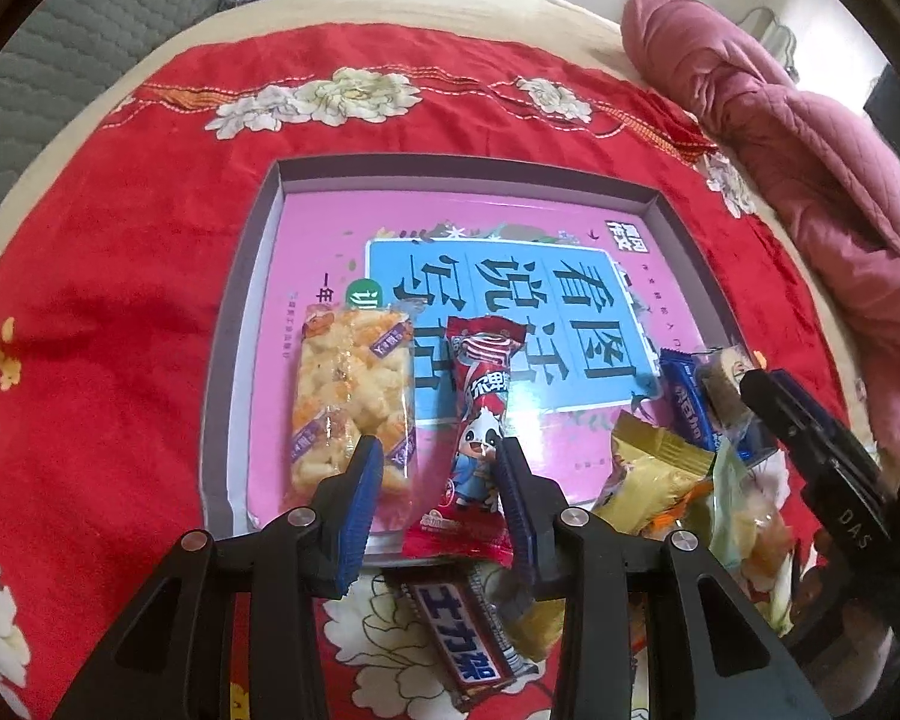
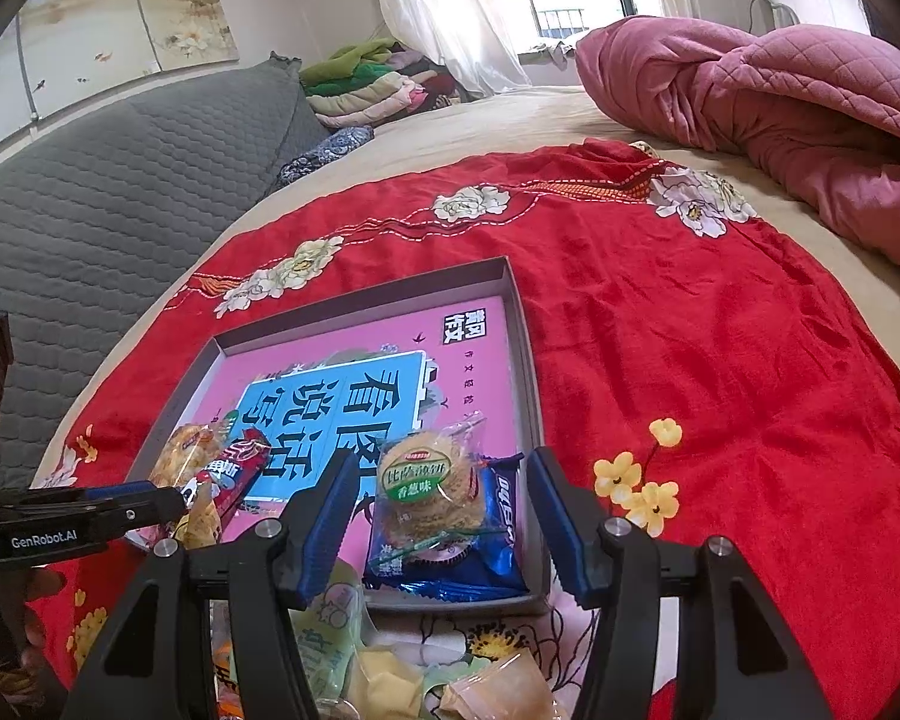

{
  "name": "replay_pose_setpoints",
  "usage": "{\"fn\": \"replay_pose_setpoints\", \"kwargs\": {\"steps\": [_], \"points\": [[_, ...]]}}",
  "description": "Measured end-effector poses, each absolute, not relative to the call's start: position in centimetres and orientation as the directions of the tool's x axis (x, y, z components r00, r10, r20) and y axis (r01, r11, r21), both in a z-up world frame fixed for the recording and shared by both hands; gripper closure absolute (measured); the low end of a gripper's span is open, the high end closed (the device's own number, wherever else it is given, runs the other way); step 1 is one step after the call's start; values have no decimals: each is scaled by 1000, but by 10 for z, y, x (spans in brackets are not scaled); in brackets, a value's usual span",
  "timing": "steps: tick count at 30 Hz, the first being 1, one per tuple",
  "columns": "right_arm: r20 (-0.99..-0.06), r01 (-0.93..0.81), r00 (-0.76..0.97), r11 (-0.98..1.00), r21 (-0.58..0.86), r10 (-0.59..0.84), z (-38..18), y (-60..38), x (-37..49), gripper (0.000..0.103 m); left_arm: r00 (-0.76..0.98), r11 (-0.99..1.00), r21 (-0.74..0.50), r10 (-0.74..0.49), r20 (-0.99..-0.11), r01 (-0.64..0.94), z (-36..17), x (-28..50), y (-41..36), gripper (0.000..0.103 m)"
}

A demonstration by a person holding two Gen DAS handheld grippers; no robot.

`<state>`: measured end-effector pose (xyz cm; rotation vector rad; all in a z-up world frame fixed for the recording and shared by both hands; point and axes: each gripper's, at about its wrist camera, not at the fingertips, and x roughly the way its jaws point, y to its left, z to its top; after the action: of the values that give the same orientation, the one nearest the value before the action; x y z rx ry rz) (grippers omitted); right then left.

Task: Organize snacks
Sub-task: 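Lower the snack stick into the tray and open left tool while right tool releases the cracker packet, then withdraw both open tools from the tray toward the loose snack pile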

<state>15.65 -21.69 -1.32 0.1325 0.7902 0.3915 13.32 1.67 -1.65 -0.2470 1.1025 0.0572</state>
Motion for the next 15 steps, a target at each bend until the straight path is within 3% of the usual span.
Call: {"fn": "replay_pose_setpoints", "kwargs": {"steps": [2,5,15], "points": [[-665,-292,637,920,261,390,-13,-217,157,45,454,971,-171,-78,-887,-169,-16,133,18,62],[-662,-293,639,920,261,392,-12,-217,155,45,455,971,-160,-62,-888,-180,-16,132,19,53],[-654,-296,644,917,266,398,-7,-220,151,40,464,966,-173,-67,-883,-190,-8,129,23,52]]}}
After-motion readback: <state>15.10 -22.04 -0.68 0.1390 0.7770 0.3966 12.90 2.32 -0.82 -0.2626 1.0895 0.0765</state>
